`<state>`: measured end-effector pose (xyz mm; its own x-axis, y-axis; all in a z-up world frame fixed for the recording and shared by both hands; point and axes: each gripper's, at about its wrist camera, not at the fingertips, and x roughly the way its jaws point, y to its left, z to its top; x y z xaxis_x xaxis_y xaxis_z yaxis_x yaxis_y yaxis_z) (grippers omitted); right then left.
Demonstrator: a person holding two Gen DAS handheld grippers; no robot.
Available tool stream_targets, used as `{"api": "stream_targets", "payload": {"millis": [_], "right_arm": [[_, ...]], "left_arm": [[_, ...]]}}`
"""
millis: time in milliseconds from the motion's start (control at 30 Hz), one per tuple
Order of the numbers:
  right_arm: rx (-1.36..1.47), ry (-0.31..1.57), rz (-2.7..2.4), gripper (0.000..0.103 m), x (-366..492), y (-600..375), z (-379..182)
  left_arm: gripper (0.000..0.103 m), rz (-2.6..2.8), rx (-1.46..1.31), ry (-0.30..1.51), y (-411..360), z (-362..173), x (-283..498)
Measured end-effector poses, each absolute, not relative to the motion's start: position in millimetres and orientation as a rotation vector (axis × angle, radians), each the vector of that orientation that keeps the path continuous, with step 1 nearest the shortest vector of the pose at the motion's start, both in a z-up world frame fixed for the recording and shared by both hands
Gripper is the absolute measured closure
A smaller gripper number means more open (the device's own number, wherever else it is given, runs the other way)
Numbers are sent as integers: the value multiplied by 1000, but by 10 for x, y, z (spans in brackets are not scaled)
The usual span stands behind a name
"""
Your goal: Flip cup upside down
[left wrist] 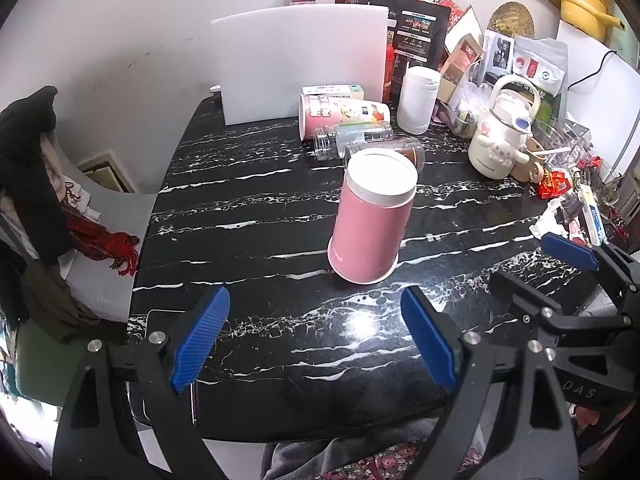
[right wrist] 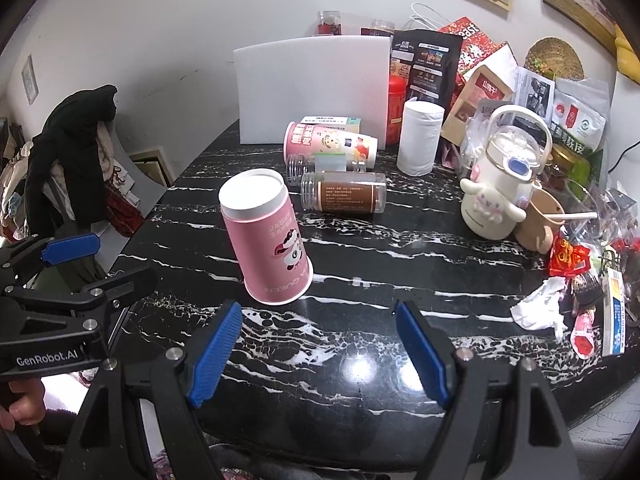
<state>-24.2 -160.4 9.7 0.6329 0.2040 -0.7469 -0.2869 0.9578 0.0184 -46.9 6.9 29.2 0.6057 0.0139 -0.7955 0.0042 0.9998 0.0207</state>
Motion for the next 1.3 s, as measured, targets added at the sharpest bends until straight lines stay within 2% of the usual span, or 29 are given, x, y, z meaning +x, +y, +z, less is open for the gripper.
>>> {"api": "stream_targets", "payload": {"millis": [1300], "right_arm": [[-119,852,284,23,-206,-1584,62]], "left_arm": [[16,8,12,935,101,226,-435]]}}
